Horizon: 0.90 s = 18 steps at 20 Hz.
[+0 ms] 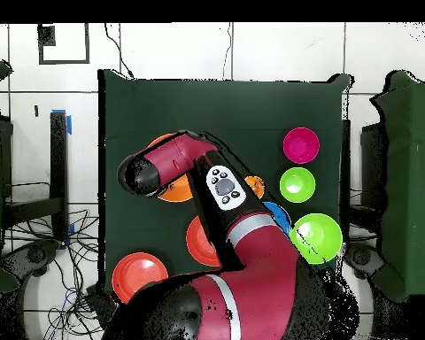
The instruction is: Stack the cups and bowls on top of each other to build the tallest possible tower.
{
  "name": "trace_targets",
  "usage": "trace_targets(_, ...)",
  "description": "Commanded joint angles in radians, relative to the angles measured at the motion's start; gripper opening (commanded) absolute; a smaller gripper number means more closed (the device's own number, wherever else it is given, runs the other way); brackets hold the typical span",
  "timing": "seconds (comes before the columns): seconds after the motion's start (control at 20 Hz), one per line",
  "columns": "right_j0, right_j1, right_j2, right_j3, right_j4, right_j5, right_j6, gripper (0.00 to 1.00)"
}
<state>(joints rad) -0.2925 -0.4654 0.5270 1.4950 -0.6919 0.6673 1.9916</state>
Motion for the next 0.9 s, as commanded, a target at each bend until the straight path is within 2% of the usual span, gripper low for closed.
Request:
trace_targets(0.05, 0.023, 0.018, 0.036, -0.068, -0.127, -0.007, -0.272, 0.00)
trace_targets(0.4, 0.036, -0.048, 0.020, -0.016, -0.163, -0.001, -0.271, 0.00)
trace_targets(0.55, 0.065, -0.125, -0.034, 0.069, -0.210, -0.009, -0.211, 0.00)
trace_targets(0.7, 0.077, -0.139, -0.054, 0.103, -0.238, -0.017, -0.180, 0.00)
trace_targets(0.9, 0.065, -0.172, -0.051, 0.135, -0.232, 0.006, -0.182, 0.00)
